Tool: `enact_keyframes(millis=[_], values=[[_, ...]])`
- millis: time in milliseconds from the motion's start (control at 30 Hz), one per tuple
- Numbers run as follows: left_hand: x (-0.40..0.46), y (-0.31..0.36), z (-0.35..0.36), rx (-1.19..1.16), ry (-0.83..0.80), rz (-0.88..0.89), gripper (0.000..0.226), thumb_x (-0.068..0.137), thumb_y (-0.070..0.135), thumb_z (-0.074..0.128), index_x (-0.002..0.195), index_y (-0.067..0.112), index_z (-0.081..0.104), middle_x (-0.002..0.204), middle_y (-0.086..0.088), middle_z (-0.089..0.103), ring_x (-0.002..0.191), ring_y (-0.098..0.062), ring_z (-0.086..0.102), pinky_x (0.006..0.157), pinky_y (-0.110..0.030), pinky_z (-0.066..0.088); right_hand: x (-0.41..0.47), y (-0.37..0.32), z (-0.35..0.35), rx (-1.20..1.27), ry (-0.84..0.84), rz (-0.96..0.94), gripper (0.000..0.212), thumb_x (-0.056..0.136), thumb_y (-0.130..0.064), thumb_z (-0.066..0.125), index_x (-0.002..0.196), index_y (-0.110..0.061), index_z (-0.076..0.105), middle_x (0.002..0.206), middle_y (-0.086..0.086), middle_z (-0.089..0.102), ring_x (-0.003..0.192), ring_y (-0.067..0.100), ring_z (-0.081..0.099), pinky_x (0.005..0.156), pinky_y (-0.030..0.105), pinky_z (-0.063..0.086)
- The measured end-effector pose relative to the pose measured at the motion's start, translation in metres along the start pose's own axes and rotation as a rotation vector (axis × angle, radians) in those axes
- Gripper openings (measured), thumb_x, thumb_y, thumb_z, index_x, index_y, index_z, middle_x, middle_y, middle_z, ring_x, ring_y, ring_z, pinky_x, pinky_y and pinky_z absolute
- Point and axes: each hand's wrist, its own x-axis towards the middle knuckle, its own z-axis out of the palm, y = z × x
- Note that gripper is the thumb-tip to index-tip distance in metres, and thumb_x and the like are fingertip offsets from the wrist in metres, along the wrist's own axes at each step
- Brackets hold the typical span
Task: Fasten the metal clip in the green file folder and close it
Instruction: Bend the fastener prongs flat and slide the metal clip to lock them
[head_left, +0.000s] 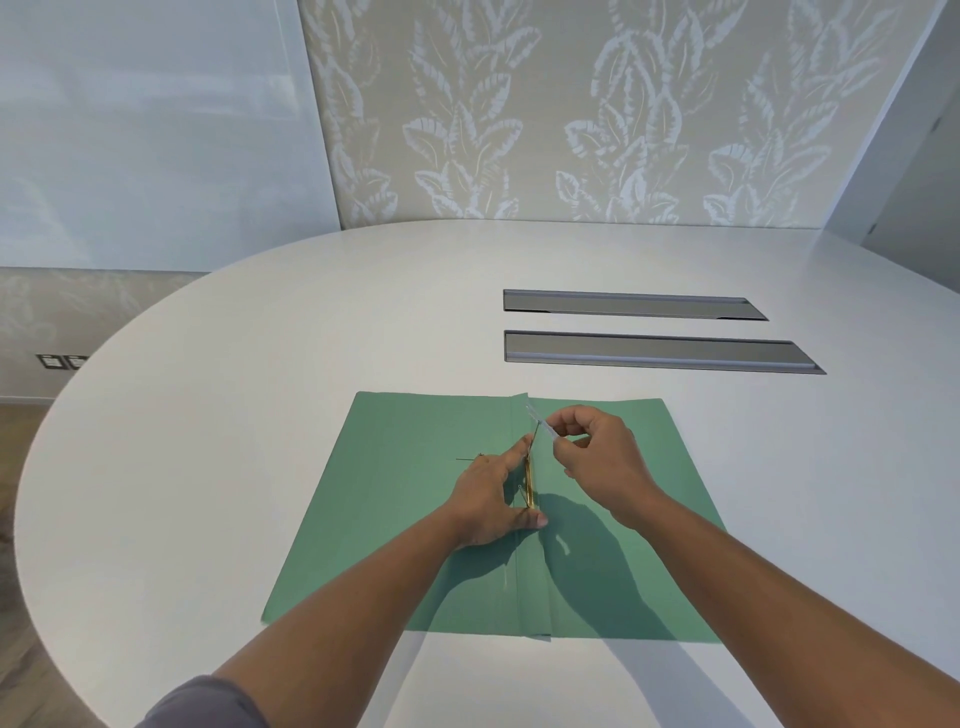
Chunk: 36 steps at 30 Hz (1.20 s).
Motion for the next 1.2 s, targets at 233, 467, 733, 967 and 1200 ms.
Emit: enact_keyframes(millis=[233, 467, 733, 967, 1200], values=[[-0.001, 0.002, 0.0, 0.029, 0.011, 0.017, 0.115, 0.073, 0.051, 0.085, 0.161, 0.041, 0.01, 0.154, -0.004, 0.047, 0.143, -0.028, 0.038, 0.118, -0.05, 0.033, -0.007, -0.001, 0.001, -0.078, 0.028, -0.065, 0.022, 0.088, -0.009, 0.069, 0.1, -0.027, 0.073, 0.069, -0.001, 0.062, 0.056, 0.009, 0.051, 0.054, 0.023, 0.047], [-0.003, 0.004, 0.0, 0.05, 0.014, 0.021, 0.115, 0.074, 0.052, 0.084, 0.161, 0.041, 0.009, 0.154, -0.007, 0.044, 0.144, -0.03, 0.036, 0.118, -0.05, 0.033, -0.006, 0.003, 0.002, -0.192, 0.042, -0.137, 0.022, 0.088, -0.01, 0.073, 0.105, -0.023, 0.074, 0.096, -0.012, 0.064, 0.073, 0.007, 0.058, 0.066, 0.019, 0.048], [-0.001, -0.001, 0.001, 0.03, 0.016, 0.026, 0.118, 0.066, 0.066, 0.08, 0.159, 0.045, 0.011, 0.149, -0.002, 0.052, 0.138, -0.027, 0.043, 0.114, -0.051, 0.037, -0.007, 0.007, 0.006, -0.284, -0.049, -0.094, 0.028, 0.088, -0.01, 0.071, 0.113, -0.022, 0.073, 0.101, -0.009, 0.064, 0.072, 0.002, 0.054, 0.07, 0.021, 0.043], [-0.002, -0.006, 0.002, -0.06, 0.056, 0.053, 0.102, 0.076, 0.045, 0.084, 0.159, 0.032, 0.027, 0.146, -0.001, 0.051, 0.136, -0.022, 0.044, 0.115, -0.044, 0.038, -0.015, 0.009, 0.008, -0.35, -0.183, -0.046, 0.048, 0.089, -0.006, 0.068, 0.134, -0.022, 0.064, 0.11, 0.001, 0.065, 0.085, 0.011, 0.055, 0.074, 0.022, 0.046], [-0.002, -0.013, 0.003, -0.303, 0.11, 0.043, 0.115, 0.066, 0.025, 0.095, 0.156, 0.024, 0.024, 0.144, 0.004, 0.041, 0.132, -0.016, 0.047, 0.109, -0.023, 0.037, -0.02, 0.01, 0.01, -0.461, -0.325, -0.085, 0.056, 0.087, -0.003, 0.065, 0.137, -0.029, 0.062, 0.112, 0.006, 0.07, 0.089, 0.023, 0.065, 0.08, 0.037, 0.055]])
